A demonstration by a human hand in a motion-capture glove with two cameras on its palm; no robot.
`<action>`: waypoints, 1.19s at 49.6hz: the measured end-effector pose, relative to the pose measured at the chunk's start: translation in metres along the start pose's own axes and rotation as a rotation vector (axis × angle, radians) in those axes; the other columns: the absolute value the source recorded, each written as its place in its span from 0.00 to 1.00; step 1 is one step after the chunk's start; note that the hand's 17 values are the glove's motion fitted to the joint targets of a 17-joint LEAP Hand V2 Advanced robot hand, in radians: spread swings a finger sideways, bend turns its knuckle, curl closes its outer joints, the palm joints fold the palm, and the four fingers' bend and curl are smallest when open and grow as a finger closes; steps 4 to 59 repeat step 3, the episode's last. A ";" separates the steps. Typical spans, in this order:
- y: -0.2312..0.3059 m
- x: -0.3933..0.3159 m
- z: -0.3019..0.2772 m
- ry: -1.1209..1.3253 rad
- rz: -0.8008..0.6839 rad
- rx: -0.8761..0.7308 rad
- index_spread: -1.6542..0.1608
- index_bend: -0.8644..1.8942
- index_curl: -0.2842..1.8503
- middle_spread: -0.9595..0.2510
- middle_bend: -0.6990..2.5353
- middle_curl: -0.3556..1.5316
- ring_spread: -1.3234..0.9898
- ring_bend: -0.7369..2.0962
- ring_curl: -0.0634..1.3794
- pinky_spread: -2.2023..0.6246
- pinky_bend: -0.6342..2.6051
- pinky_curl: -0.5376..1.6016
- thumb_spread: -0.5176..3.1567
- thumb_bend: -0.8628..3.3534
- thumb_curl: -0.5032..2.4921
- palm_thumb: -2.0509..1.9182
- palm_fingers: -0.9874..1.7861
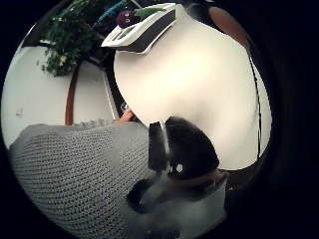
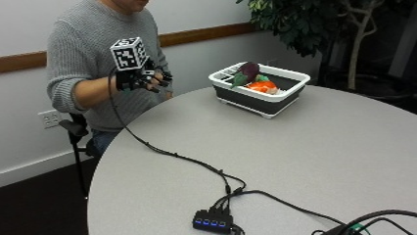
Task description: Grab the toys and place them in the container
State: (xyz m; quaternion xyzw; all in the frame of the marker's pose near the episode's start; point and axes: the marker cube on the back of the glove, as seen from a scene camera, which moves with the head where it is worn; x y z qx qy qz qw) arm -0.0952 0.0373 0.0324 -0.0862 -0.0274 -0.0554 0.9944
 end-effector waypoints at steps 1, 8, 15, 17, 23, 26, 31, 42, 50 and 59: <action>0.000 0.000 0.000 0.000 0.001 0.001 0.71 0.38 0.31 0.66 0.27 0.35 0.50 0.42 0.27 0.79 0.49 0.39 0.53 0.20 0.25 0.51 0.36; -0.001 0.000 0.000 0.002 0.002 0.001 0.71 0.38 0.31 0.66 0.27 0.35 0.50 0.42 0.27 0.79 0.49 0.39 0.53 0.20 0.25 0.51 0.36; -0.001 0.000 0.000 0.002 0.002 0.001 0.71 0.38 0.31 0.66 0.27 0.35 0.50 0.42 0.27 0.79 0.49 0.39 0.53 0.20 0.25 0.51 0.36; -0.001 0.000 0.000 0.002 0.002 0.001 0.71 0.38 0.31 0.66 0.27 0.35 0.50 0.42 0.27 0.79 0.49 0.39 0.53 0.20 0.25 0.51 0.36; -0.001 0.000 0.000 0.002 0.002 0.001 0.71 0.38 0.31 0.66 0.27 0.35 0.50 0.42 0.27 0.79 0.49 0.39 0.53 0.20 0.25 0.51 0.36; -0.001 0.000 0.000 0.002 0.002 0.001 0.71 0.38 0.31 0.66 0.27 0.35 0.50 0.42 0.27 0.79 0.49 0.39 0.53 0.20 0.25 0.51 0.36; -0.001 0.000 0.000 0.002 0.002 0.001 0.71 0.38 0.31 0.66 0.27 0.35 0.50 0.42 0.27 0.79 0.49 0.39 0.53 0.20 0.25 0.51 0.36; -0.001 0.000 0.000 0.002 0.002 0.001 0.71 0.38 0.31 0.66 0.27 0.35 0.50 0.42 0.27 0.79 0.49 0.39 0.53 0.20 0.25 0.51 0.36; -0.001 0.000 0.000 0.002 0.002 0.001 0.71 0.38 0.31 0.66 0.27 0.35 0.50 0.42 0.27 0.79 0.49 0.39 0.53 0.20 0.25 0.51 0.36; -0.001 0.000 0.000 0.002 0.002 0.001 0.71 0.38 0.31 0.66 0.27 0.35 0.50 0.42 0.27 0.79 0.49 0.39 0.53 0.20 0.25 0.51 0.36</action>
